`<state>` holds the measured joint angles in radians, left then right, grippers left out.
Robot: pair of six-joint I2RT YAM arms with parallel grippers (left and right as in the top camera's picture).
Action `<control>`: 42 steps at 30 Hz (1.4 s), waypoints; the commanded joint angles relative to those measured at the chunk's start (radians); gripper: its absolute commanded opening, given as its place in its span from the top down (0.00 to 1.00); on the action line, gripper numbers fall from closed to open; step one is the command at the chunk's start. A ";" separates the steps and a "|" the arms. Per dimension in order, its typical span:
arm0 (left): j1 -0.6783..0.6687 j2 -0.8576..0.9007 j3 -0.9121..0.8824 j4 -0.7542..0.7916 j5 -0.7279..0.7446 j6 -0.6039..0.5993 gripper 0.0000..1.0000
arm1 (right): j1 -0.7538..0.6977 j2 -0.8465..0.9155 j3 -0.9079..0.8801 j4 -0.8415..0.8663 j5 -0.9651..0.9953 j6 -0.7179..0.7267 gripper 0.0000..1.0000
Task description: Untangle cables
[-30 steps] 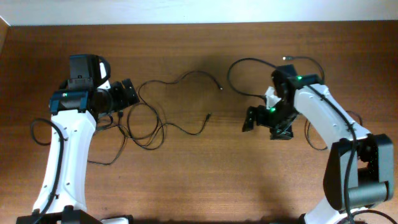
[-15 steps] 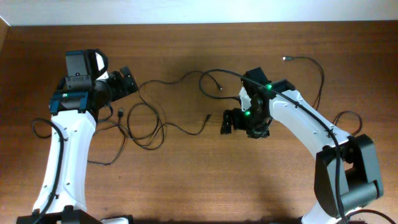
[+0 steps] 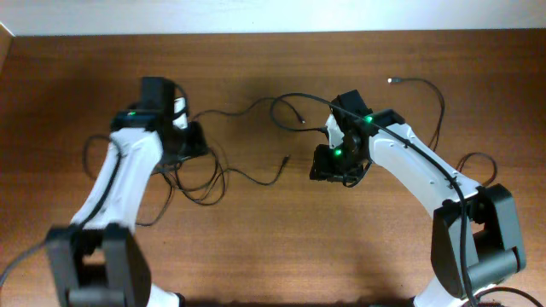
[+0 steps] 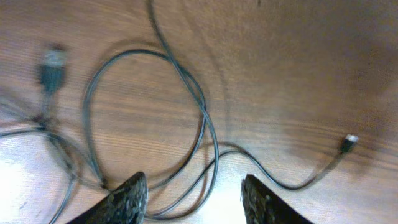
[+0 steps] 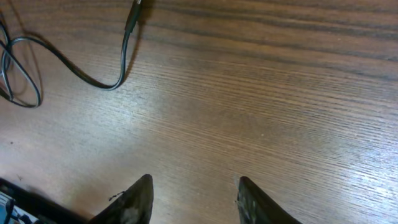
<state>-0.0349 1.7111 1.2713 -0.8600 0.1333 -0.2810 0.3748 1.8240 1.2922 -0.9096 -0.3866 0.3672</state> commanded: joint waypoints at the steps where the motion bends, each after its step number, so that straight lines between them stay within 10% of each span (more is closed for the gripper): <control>1: -0.076 0.112 -0.012 0.054 -0.024 0.009 0.48 | 0.006 -0.010 0.008 0.004 0.005 0.005 0.53; 7: -0.113 0.248 -0.012 0.117 -0.064 -0.097 0.51 | 0.006 -0.010 0.008 0.005 0.005 0.005 0.51; 8: -0.113 0.266 -0.012 0.128 -0.064 -0.097 0.58 | 0.006 -0.010 0.008 0.002 0.005 0.005 0.51; 9: -0.113 0.272 -0.012 0.137 -0.063 -0.097 0.97 | 0.006 -0.010 0.008 0.002 0.005 0.005 0.51; 10: -0.113 0.273 -0.012 0.143 -0.062 -0.100 1.00 | 0.006 -0.009 0.007 0.002 0.005 0.005 0.51; 18: -0.101 0.151 0.524 -0.407 -0.048 -0.080 1.00 | 0.003 -0.010 0.012 -0.035 -0.011 0.003 0.51; 20: -0.102 0.099 0.707 -0.506 -0.048 -0.080 1.00 | -0.005 -0.016 0.022 -0.036 -0.205 -0.181 0.51; 27: -0.100 -0.028 0.805 -0.449 0.119 -0.105 1.00 | -0.034 -0.092 0.068 0.041 -0.767 -0.513 0.36; 42: -0.100 -0.031 0.805 -0.420 0.523 -0.386 1.00 | 0.107 -0.082 0.068 0.557 -0.640 -0.304 0.33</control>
<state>-0.1410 1.6905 2.0670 -1.2819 0.5564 -0.6300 0.4709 1.7496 1.3510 -0.3908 -1.0622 -0.0162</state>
